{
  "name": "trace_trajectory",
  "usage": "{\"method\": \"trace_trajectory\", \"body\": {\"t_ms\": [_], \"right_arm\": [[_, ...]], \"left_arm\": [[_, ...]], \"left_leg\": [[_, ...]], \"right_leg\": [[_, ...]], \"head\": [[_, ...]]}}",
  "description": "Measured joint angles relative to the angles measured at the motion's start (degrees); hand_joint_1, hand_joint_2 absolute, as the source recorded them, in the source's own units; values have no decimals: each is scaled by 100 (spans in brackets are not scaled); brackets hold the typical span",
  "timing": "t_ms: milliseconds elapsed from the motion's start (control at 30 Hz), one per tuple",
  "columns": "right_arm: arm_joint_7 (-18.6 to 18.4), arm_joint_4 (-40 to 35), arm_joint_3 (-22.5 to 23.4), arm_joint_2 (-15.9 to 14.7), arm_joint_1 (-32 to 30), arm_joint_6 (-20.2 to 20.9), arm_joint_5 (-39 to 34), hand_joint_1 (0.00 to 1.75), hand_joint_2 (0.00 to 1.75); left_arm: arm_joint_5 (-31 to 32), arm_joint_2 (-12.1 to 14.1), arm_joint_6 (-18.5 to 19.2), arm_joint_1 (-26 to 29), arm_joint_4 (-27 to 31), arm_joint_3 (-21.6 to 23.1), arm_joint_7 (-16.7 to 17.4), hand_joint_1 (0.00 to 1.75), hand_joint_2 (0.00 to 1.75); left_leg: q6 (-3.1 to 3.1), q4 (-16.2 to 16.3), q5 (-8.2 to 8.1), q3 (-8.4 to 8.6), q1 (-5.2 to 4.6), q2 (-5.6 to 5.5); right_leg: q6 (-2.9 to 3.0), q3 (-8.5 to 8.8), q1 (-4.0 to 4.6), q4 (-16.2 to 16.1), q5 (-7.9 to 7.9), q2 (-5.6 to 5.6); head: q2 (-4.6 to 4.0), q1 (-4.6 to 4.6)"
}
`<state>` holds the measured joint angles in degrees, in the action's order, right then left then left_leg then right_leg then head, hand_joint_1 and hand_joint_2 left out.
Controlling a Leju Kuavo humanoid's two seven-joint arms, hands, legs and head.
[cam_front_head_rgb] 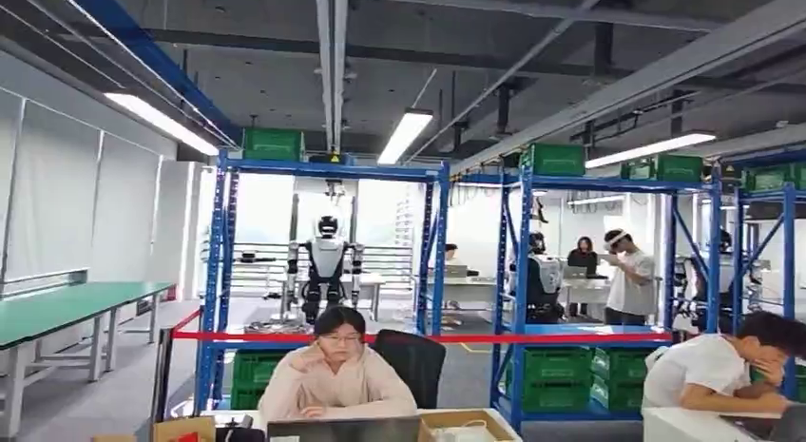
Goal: Take the parts from the cabinet and place them on the table.
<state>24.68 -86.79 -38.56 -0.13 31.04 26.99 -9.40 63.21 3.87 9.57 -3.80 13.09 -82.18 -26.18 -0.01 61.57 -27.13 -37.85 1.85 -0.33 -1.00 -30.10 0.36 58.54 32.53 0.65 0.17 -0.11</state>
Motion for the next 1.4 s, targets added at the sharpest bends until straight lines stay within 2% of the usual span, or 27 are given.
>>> {"method": "trace_trajectory", "body": {"t_ms": [33, 100, 167, 200, 233, 333, 367, 400, 467, 533, 567, 667, 700, 733, 833, 867, 900, 933, 1000, 1067, 1133, 1200, 1233, 1267, 1333, 1367, 1400], "right_arm": [[0, -28, 13, 0, 12, 0, 0, 175, 175], [4, -46, 26, 0, 32, 0, 0, 175, 175], [-2, -46, 35, 0, 15, 4, 0, 175, 175], [-9, -50, 37, 0, 19, 11, -4, 175, 175], [-26, -65, 46, 2, 31, 15, -15, 175, 175], [-133, -90, 59, 43, 211, 11, -26, 175, 175], [-173, -79, 59, 61, 309, -40, 22, 175, 175], [-252, -68, 59, 101, 420, -116, 119, 175, 175], [-397, 15, 55, 168, 643, -340, 412, 175, 175], [-574, 222, 41, 308, 959, -624, 829, 175, 175], [-659, 366, 26, 371, 1147, -779, 1039, 175, 175], [-887, 982, -65, 546, 1654, -1304, 2033, 175, 175], [-933, 1205, -111, 583, 1768, -1444, 2320, 175, 175], [-975, 1415, -133, 621, 1875, -1587, 2593, 175, 175], [-1147, 1997, -181, 717, 2267, -2047, 3596, 175, 175], [-1233, 2178, -181, 739, 2386, -2175, 3868, 175, 175], [-1354, 2384, -179, 756, 2521, -2312, 4216, 175, 175], [-1488, 2572, -170, 758, 2601, -2434, 4575, 175, 175], [-1705, 2932, -127, 739, 2721, -2695, 5221, 175, 175], [-1961, 3240, -19, 697, 2835, -2923, 5966, 175, 175], [-2278, 3539, 94, 662, 2926, -3119, 6786, 175, 175], [-2602, 3870, 203, 616, 2911, -3125, 7510, 175, 175], [-2723, 4020, 241, 586, 2883, -3130, 7754, 175, 175], [-2840, 4173, 291, 573, 2869, -3134, 7939, 175, 175], [-3078, 4416, 435, 568, 2871, -3132, 8208, 175, 175], [-3148, 4505, 494, 566, 2876, -3128, 8269, 175, 175], [-3235, 4643, 555, 566, 2890, -3114, 8319, 175, 175]], "left_arm": [[0, 4, -2, -6, 2, 0, -2, 0, 175], [0, 9, -2, -12, 2, 0, -2, 0, 175], [44, 9, -2, -23, 2, 0, -2, 0, 175], [50, 9, -2, -22, 2, 2, 4, 0, 175], [59, 9, 0, -17, 2, 4, 9, 0, 175], [111, -2, -9, -30, 0, 26, 76, 0, 175], [129, -28, -9, -57, 0, 33, 92, 0, 175], [153, -31, -9, -64, 0, 42, 120, 0, 175], [219, -31, -9, -65, 0, 83, 155, 0, 175], [275, -42, 2, -84, 0, 138, 168, 0, 175], [291, -42, 2, -104, 0, 157, 173, 0, 175], [314, -24, -4, -123, 0, 188, 214, 0, 175], [341, -24, -2, -108, 0, 203, 232, 0, 175], [354, -24, -2, -98, 0, 232, 256, 0, 175], [402, -26, 4, -105, 0, 278, 260, 0, 175], [409, -59, 7, -110, -9, 291, 273, 0, 175], [413, -52, 7, -129, -9, 315, 284, 0, 175], [417, -52, 9, -102, -9, 330, 293, 0, 175], [426, -72, 9, -81, -9, 348, 286, 0, 175], [417, -76, -2, -83, -9, 358, 275, 0, 175], [404, -76, -20, -82, -9, 358, 275, 0, 175], [393, -76, -50, -84, -9, 358, 275, 0, 175], [385, -79, -57, -82, -9, 358, 275, 0, 175], [369, -79, -57, -68, -9, 358, 269, 0, 175], [339, -92, -61, -67, -9, 356, 254, 0, 175], [328, -109, -63, -68, -9, 356, 243, 0, 175], [295, -122, -74, -80, -9, 354, 238, 0, 175]], "left_leg": [[36, -14, -25, 37, -4, -7], [88, -15, -83, 101, -22, -3], [108, -15, -140, 151, -59, -4], [118, -15, -171, 192, -81, -9], [124, -15, -211, 249, -100, -18], [118, -48, -333, 416, -103, -31], [102, -85, -331, 448, -89, -33], [75, -118, -327, 435, -71, -30], [11, -140, -265, 485, -74, -12], [4, -133, -362, 563, -85, -1], [2, 83, -485, 460, -89, -3], [-111, 1229, -944, -214, -43, -2], [-144, 1340, -920, -323, -22, -1], [-194, 1200, -772, -309, 9, 2], [-376, -16, 39, 135, 143, 1], [-399, -31, -176, 107, 73, -17], [-192, -12, -137, 95, 56, -5], [-131, -11, -67, 68, 51, -10], [-85, 7, -55, 72, 55, -21], [-52, -2, -52, 74, 52, -28], [-28, -2, -63, 78, 29, -27], [-3, -2, -79, 89, -10, -27], [16, -2, -91, 107, -26, -31], [31, -2, -102, 121, -38, -39], [49, -12, -122, 165, -38, -44], [46, -37, -128, 175, -29, -42], [32, -59, -121, 175, -33, -44]], "right_leg": [[-17, -72, -2, 192, 15, -16], [-58, -576, -14, 1044, 255, -34], [-40, -1117, -10, 1781, 523, -34], [-16, -1233, -2, 1836, 482, -32], [26, -1230, 20, 1650, 284, -30], [238, -820, 203, 303, -707, -34], [294, -802, 223, 289, -599, -26], [347, -718, 231, 148, -609, -14], [368, -644, 256, 3, -636, -1], [380, -454, 182, -210, -708, -23], [391, -424, 161, -227, -711, -35], [389, -419, 139, -221, -693, -36], [373, -417, 129, -217, -683, -32], [346, -413, 113, -205, -665, -31], [203, -434, 28, -4, -532, -31], [160, -476, 32, 80, -502, -28], [131, -561, 46, 129, -478, -22], [108, -581, 44, 168, -460, -28], [89, -579, 28, 160, -452, -35], [30, -668, 0, 417, -238, -41], [8, -1064, -10, 1248, 155, -44], [35, -1432, -4, 1925, 324, -41], [68, -1440, 12, 1874, 213, -33], [118, -1316, 44, 1562, -13, -34], [225, -867, 149, 510, -570, -32], [270, -720, 210, 199, -611, -25], [277, -689, 217, 147, -628, -35]], "head": [[-4, 0], [-4, -2], [-4, -2], [-4, -2], [-4, 0], [-4, 0], [-4, 0], [9, -11], [6, -11], [4, -11], [7, -9], [4, -9], [4, -7], [2, -9], [2, -9], [0, -7], [2, -18], [4, -13], [2, -11], [2, -9], [0, -11], [-2, -13], [-4, -11], [-4, -11], [-4, -11], [-4, -9], [-4, -13]]}}
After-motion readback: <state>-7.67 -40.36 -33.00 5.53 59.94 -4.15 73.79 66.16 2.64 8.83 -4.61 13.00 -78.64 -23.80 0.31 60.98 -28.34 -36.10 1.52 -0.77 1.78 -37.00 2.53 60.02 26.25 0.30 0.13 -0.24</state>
